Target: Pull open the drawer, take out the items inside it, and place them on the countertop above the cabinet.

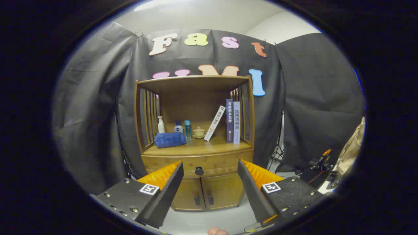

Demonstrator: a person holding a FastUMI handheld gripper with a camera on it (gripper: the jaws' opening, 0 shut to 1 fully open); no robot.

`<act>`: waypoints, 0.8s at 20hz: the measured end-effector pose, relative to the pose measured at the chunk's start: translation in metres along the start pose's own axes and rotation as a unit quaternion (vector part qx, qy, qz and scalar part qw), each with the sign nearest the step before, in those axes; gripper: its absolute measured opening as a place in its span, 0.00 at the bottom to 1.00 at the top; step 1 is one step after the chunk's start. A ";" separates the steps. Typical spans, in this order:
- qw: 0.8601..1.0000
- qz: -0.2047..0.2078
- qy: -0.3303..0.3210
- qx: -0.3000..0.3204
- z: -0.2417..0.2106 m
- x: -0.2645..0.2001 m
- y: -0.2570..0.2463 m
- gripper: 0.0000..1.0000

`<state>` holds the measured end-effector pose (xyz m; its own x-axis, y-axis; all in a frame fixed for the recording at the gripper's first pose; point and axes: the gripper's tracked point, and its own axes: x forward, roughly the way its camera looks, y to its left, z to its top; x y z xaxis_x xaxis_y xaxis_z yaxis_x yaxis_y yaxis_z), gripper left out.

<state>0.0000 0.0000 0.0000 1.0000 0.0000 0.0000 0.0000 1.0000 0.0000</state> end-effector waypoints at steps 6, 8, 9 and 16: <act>1.000 0.005 0.006 0.003 -0.012 0.006 0.005 0.99; 1.000 0.005 0.005 0.003 -0.014 0.008 0.006 0.99; 1.000 0.004 0.003 0.004 -0.013 0.008 0.005 0.99; 1.000 0.005 0.002 0.003 -0.017 0.021 0.005 0.99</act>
<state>0.0205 0.0048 -0.0170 0.9999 0.0098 -0.0039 -0.0098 0.9999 0.0056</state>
